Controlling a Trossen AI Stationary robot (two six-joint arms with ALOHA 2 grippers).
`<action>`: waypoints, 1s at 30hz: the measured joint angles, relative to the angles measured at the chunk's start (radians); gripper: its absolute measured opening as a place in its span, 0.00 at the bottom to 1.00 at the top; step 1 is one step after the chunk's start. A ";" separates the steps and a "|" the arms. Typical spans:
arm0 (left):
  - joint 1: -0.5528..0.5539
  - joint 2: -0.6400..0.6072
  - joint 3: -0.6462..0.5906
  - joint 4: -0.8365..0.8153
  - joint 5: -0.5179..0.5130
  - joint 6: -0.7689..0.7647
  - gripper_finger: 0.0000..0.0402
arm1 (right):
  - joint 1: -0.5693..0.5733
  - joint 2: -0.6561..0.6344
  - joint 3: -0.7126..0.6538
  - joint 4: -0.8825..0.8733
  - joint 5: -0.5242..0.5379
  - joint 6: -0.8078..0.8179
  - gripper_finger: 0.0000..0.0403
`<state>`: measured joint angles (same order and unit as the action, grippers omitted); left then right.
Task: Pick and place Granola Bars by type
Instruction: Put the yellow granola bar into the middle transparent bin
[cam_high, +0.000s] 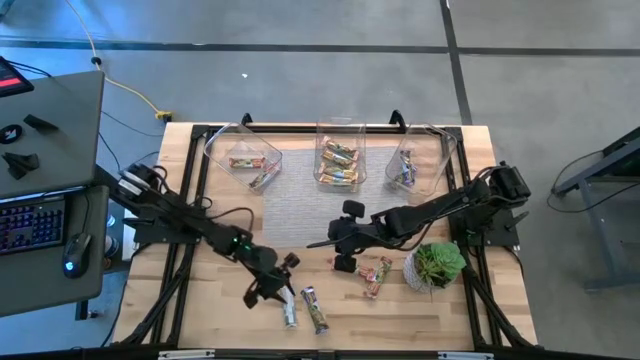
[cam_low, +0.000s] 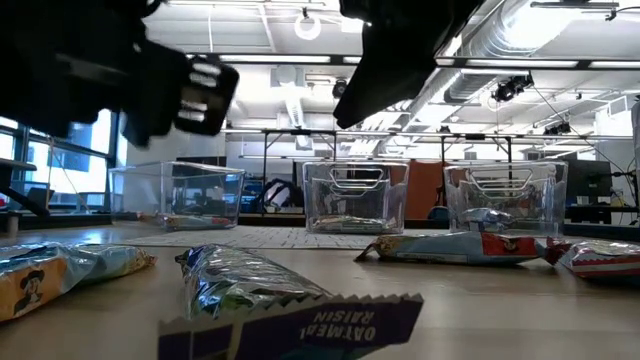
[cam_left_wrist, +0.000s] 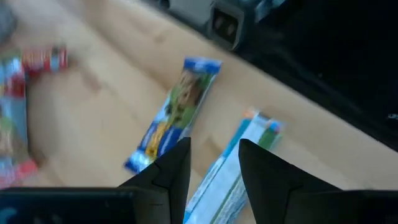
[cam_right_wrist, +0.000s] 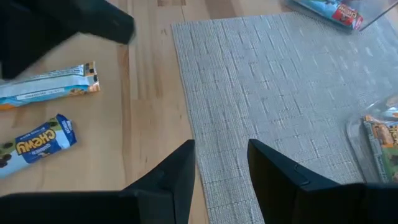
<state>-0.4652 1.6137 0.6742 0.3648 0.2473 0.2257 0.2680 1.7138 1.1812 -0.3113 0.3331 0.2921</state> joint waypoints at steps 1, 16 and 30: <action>0.000 0.012 0.016 -0.025 -0.016 -0.028 0.33 | 0.001 0.000 0.000 -0.002 -0.003 0.006 0.33; 0.000 0.029 0.065 -0.090 -0.166 -0.231 0.33 | 0.003 0.000 0.000 -0.006 -0.022 0.022 0.33; 0.000 0.029 0.065 -0.055 -0.190 -0.266 0.33 | 0.003 -0.001 0.000 -0.005 -0.022 0.021 0.33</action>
<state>-0.4652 1.6428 0.7391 0.3093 0.0569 -0.0402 0.2710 1.7130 1.1812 -0.3168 0.3115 0.3135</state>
